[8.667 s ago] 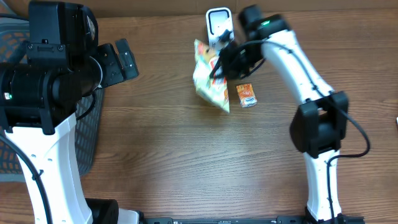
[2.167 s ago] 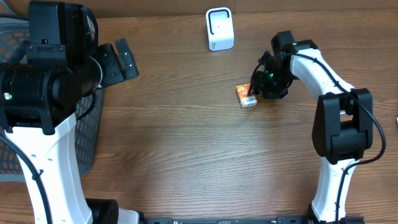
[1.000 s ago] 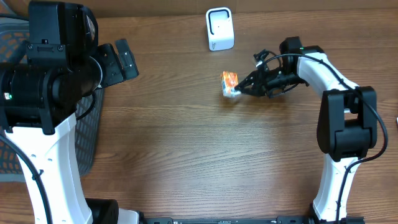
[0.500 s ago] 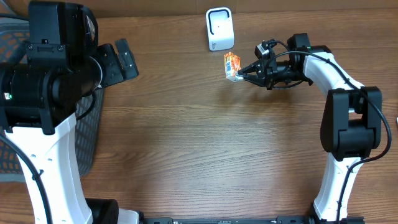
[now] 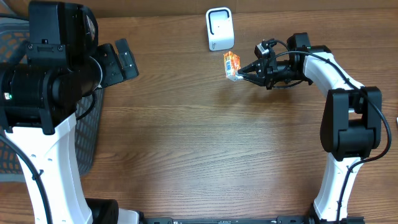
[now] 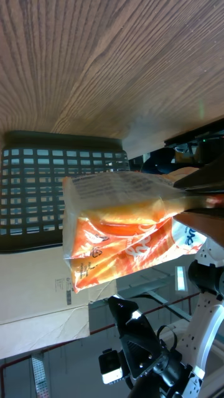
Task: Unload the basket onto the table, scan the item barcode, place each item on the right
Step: 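Grasp the Kleenex pack with the right gripper and lift it, then hold the Kleenex pack in front of the white scanner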
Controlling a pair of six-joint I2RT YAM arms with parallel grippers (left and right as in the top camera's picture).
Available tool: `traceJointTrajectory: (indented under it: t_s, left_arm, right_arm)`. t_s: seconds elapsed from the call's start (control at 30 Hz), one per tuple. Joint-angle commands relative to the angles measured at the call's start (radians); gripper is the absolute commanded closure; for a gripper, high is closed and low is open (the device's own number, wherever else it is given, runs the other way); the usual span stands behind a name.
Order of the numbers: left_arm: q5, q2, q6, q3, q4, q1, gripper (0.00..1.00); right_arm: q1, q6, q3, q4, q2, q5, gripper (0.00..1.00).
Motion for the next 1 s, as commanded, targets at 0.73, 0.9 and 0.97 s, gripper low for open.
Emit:
traceJointTrajectory:
  t_s: [0.73, 0.9, 0.97]
  left_arm:
    - [-0.009, 0.001, 0.009, 0.002, 0.002, 0.001, 0.0]
    - [-0.01, 0.001, 0.009, 0.002, 0.002, 0.001, 0.0]
    - [-0.01, 0.001, 0.009, 0.002, 0.002, 0.001, 0.0]
  right_arm:
    - [0.169, 0.343, 0.15, -0.006, 0.01, 1.167, 0.96]
    - [0.253, 0.342, 0.313, -0.01, 0.01, 1.691, 0.96]
    - [0.283, 0.276, 0.349, 0.055, 0.01, 1.866, 0.96]
